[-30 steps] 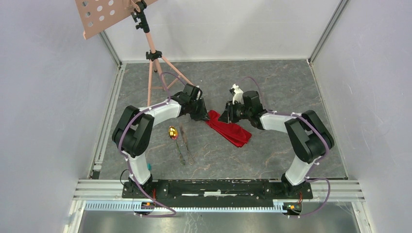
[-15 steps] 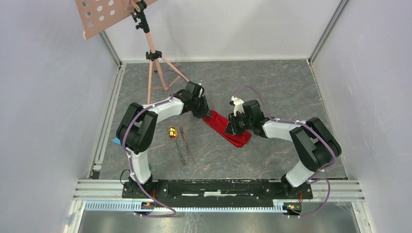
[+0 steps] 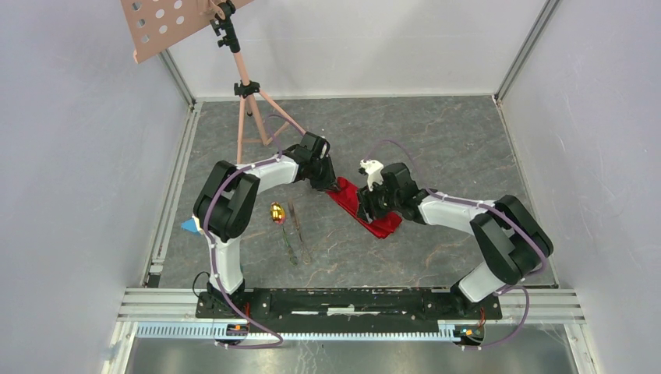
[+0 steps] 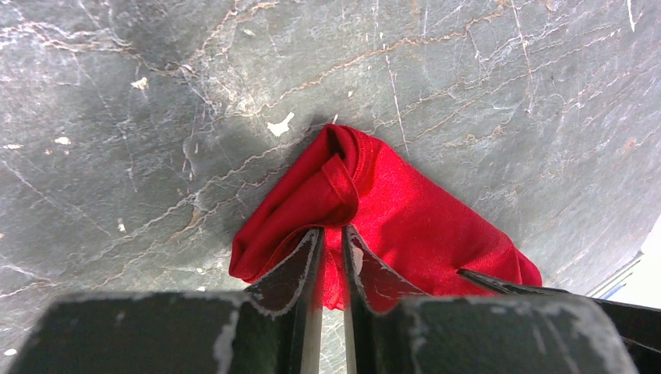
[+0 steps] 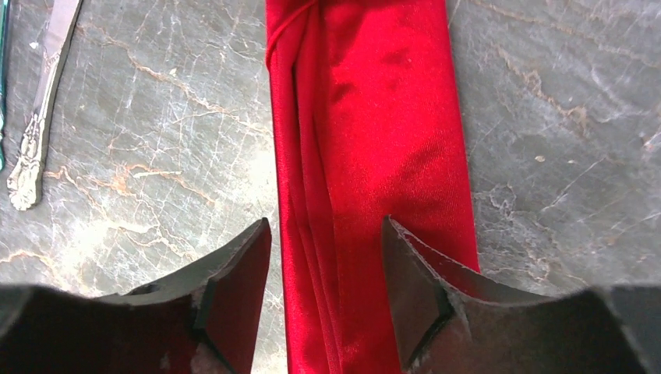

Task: Fold the napkin into a case and place the utensils inside
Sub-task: Pick up the top corner of the smaller rectangle folded napkin from the center of the board.

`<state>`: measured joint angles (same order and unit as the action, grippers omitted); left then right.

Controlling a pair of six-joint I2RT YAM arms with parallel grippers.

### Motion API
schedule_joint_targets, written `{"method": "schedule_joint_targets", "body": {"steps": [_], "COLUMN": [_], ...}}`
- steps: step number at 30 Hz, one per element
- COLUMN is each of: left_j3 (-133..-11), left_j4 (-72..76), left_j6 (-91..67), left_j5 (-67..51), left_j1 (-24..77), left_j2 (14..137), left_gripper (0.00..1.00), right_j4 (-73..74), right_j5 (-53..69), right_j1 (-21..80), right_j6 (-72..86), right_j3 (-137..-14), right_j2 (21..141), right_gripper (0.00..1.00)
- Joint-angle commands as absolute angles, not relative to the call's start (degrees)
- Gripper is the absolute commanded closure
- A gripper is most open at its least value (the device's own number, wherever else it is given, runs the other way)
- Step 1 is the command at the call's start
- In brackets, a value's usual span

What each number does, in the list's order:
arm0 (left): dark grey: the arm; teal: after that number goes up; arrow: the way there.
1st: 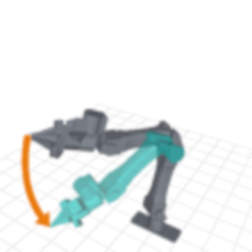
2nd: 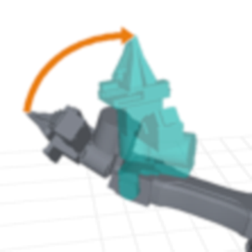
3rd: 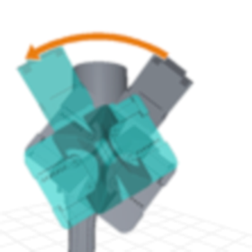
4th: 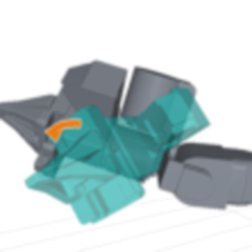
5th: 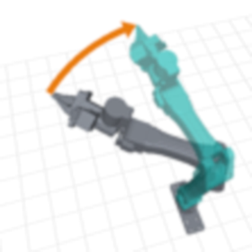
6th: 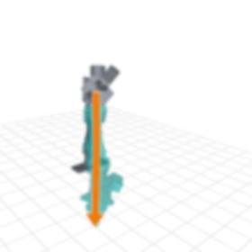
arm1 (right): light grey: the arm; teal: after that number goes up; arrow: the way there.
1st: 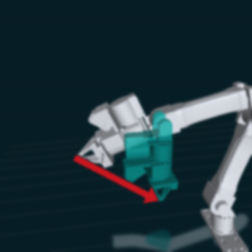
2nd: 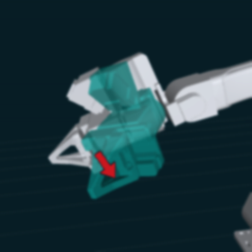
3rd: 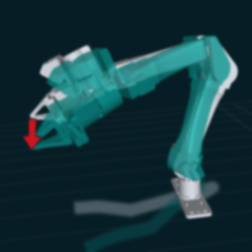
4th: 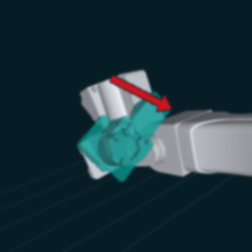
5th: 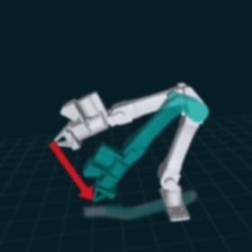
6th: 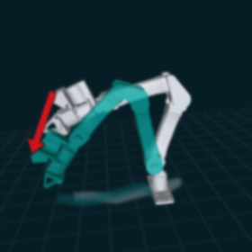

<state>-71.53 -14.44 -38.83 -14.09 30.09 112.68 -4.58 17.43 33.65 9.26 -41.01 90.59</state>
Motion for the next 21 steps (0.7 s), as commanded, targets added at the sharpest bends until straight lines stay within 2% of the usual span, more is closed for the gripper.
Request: {"method": "schedule_joint_targets", "body": {"steps": [1, 5, 10, 17, 21], "left_j3": [-72.8, -72.9, -73.0, -72.6, -72.7], "left_j4": [-14.0, -13.8, -13.9, -13.8, -13.7], "left_j6": [-39.7, -39.8, -39.8, -39.9, -40.0], "left_j5": [-14.0, -14.2, -14.4, -14.4, -14.7], "left_j1": [30.0, 29.9, 29.7, 29.5, 29.5], "left_j2": [113.6, 113.6, 113.5, 113.4, 113.4], "left_gripper": [0.8, 0.8, 0.8, 0.8, 0.8], "right_j4": [-0.1, -0.1, -0.2, -0.6, -0.7], "right_j5": [10.8, 6.2, 2.0, -2.3, -4.1], "right_j1": [36.3, 39.3, 41.6, 45.4, 46.3], "right_j6": [1.3, -3.1, -6.2, -6.6, -5.1], "right_j3": [-44.8, -45.4, -46.9, -49.0, -49.4], "right_j2": [87.3, 87.5, 90.0, 94.3, 96.9], "right_gripper": [0.36, 0.3, 0.29, 0.35, 0.44]}}
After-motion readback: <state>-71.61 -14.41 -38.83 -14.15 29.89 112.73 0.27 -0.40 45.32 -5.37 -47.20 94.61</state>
